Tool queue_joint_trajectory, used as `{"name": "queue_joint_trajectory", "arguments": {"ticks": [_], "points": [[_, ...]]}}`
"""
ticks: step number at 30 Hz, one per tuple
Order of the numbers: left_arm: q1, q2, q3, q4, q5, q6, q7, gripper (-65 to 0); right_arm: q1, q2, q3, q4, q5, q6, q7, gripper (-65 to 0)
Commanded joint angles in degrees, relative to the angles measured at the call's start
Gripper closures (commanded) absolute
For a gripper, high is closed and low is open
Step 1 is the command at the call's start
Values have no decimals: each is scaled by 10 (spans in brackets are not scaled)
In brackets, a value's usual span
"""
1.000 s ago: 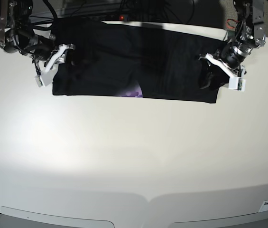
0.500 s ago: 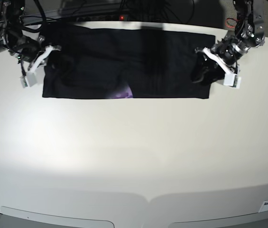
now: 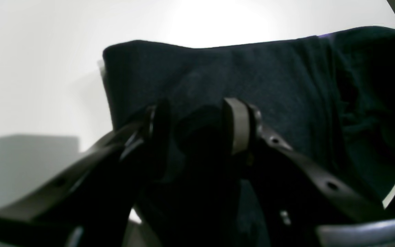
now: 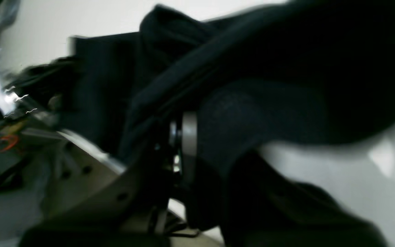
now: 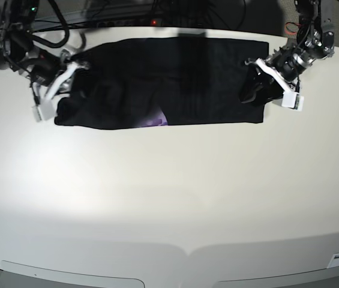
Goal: Fold the T-shirt properly
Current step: 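Grasp the strip end with the right gripper and fold it toward the left gripper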
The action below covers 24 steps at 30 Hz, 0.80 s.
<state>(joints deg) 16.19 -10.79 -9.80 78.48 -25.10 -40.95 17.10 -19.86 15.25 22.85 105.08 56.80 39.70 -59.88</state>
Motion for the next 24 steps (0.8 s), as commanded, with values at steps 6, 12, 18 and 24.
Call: {"name": "queue_joint_trajectory", "arguments": {"ticks": [6, 12, 18, 24], "points": [[1, -6, -2, -24, 17, 9, 14, -244, 9, -53, -89, 39, 21, 3, 26, 0], [1, -3, -2, -63, 17, 9, 7, -244, 40, -117, -191, 39, -37, 3, 42, 0], [1, 8, -2, -69, 17, 9, 9, -244, 63, -190, -289, 39, -132, 3, 68, 0], [2, 13, -2, -69, 28, 9, 8, -244, 64, -241, -364, 39, -224, 3, 113, 0]]}}
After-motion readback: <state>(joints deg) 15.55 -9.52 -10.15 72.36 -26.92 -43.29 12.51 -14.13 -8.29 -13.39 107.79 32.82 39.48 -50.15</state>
